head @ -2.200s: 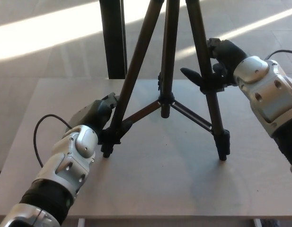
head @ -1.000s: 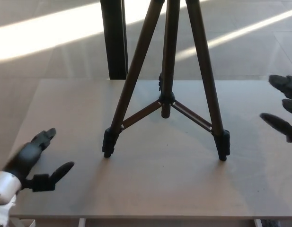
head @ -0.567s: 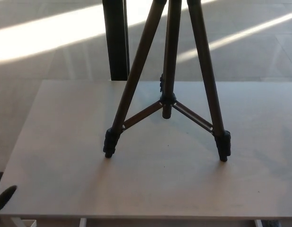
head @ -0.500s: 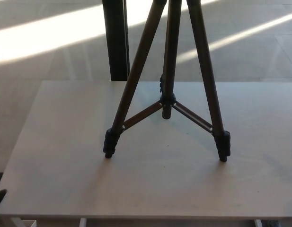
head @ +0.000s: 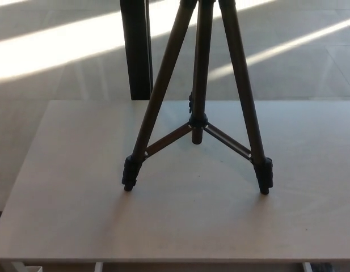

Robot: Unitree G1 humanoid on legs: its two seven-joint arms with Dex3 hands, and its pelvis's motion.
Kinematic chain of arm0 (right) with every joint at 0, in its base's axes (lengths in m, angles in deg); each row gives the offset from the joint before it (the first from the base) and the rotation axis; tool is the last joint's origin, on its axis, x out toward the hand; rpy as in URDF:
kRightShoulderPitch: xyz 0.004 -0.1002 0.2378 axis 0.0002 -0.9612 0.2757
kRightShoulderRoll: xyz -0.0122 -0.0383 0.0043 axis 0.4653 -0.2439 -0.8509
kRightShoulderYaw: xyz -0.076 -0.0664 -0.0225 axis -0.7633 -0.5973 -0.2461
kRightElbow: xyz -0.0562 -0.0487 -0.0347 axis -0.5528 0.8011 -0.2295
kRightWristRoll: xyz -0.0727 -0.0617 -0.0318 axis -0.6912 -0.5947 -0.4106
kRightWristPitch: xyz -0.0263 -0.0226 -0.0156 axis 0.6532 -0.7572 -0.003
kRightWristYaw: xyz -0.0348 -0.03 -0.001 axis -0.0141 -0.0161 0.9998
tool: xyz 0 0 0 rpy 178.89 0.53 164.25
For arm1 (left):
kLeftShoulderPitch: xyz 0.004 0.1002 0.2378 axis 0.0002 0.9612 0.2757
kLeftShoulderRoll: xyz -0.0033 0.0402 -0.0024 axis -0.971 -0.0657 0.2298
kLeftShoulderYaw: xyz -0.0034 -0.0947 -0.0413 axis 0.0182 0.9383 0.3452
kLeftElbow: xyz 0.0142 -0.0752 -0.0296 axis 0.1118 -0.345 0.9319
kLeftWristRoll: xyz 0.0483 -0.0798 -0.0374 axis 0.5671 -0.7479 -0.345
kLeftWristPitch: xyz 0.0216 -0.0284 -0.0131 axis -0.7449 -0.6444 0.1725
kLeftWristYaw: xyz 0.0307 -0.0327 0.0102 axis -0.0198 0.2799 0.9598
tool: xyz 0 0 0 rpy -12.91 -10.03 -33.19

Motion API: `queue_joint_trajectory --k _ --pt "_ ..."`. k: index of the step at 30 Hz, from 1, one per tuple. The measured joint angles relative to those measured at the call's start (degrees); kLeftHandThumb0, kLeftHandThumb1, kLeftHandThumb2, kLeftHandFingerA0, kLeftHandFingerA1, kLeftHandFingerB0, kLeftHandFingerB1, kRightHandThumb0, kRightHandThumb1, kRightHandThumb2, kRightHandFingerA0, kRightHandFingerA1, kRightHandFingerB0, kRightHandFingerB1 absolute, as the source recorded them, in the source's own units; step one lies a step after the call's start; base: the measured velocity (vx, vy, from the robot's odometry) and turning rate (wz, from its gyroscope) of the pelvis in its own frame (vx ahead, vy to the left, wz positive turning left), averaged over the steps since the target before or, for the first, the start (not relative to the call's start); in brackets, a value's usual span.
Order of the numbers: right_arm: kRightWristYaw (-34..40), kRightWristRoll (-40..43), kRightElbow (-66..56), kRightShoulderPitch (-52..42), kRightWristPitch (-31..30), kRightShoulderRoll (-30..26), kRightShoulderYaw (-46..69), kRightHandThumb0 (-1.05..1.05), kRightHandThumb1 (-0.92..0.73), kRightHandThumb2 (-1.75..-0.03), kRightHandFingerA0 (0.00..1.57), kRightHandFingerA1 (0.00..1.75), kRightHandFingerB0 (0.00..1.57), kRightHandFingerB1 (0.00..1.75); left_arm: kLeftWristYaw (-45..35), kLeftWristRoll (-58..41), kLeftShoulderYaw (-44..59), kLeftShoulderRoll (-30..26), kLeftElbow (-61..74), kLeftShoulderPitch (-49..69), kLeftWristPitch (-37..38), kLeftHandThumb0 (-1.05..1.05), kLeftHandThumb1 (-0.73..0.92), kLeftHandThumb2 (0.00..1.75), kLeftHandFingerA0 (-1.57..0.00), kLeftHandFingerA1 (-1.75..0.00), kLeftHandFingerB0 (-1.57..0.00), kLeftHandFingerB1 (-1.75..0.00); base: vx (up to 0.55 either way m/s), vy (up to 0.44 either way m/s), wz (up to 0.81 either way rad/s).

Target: Use both hands of the robot to pick up the tripod lying in the middle of the desk and make it stand upright on the desk

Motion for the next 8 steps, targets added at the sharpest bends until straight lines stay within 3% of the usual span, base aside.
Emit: queue_joint_trajectory --k 1,2,4,5,6,7,8 --pt "0.5 0.4 1.7 -0.2 0.4 0.0 1.1 -0.77 -0.53 -0.89 0.00 0.25 0.06 0.13 0.1 -0.4 1.1 0.5 -0.2 1.1 0.0 -0.36 0.60 1.12 -0.05 -0.57 0.00 -0.51 0.00 0.000 0.00" --pt "1.1 0.7 3.4 -0.3 0.9 0.2 2.4 -0.87 -0.56 -0.87 0.00 0.16 0.00 0.00 0.2 -0.8 2.3 1.1 -0.3 2.4 -0.1 -0.36 0.59 1.11 -0.04 -0.56 0.00 -0.51 0.00 0.000 0.00" --pt "2.5 1.7 8.0 -0.6 2.2 1.1 6.0 -0.87 -0.56 -0.87 0.00 0.16 0.00 0.00 0.7 -1.8 4.9 2.2 -2.3 4.8 -0.7 -0.36 0.59 1.11 -0.04 -0.56 0.00 -0.51 0.00 0.000 0.00" --pt "2.6 1.8 8.5 -0.7 2.4 1.3 6.3 -0.67 -0.73 -0.63 0.00 0.18 0.00 0.14 0.8 -1.9 5.1 2.2 -2.7 5.0 -0.8 -0.59 0.75 0.62 -0.14 -0.58 -0.16 -0.41 0.00 0.000 0.00" --pt "3.4 2.5 11.4 -1.0 3.3 2.1 8.2 -0.88 -0.58 -0.89 0.00 0.14 0.00 0.00 1.2 -2.4 6.4 2.4 -5.1 6.1 -1.3 -0.58 0.78 0.63 -0.26 -0.51 -0.18 -0.37 0.00 0.000 0.00" --pt "3.8 2.7 12.7 -1.1 3.7 2.6 8.9 -0.88 -0.58 -0.89 0.00 0.14 0.00 0.00 1.4 -2.7 7.0 2.3 -6.5 6.4 -1.5 -0.58 0.78 0.63 -0.26 -0.51 -0.18 -0.37 0.00 0.000 0.00" --pt "4.2 3.0 14.7 -1.3 4.2 3.2 9.7 -0.84 -0.62 -0.98 0.00 0.53 0.00 0.09 1.6 -3.0 7.4 2.2 -9.2 6.8 -1.5 -0.60 0.62 0.87 -0.22 -0.54 -0.12 -0.45 0.00 0.000 0.00"
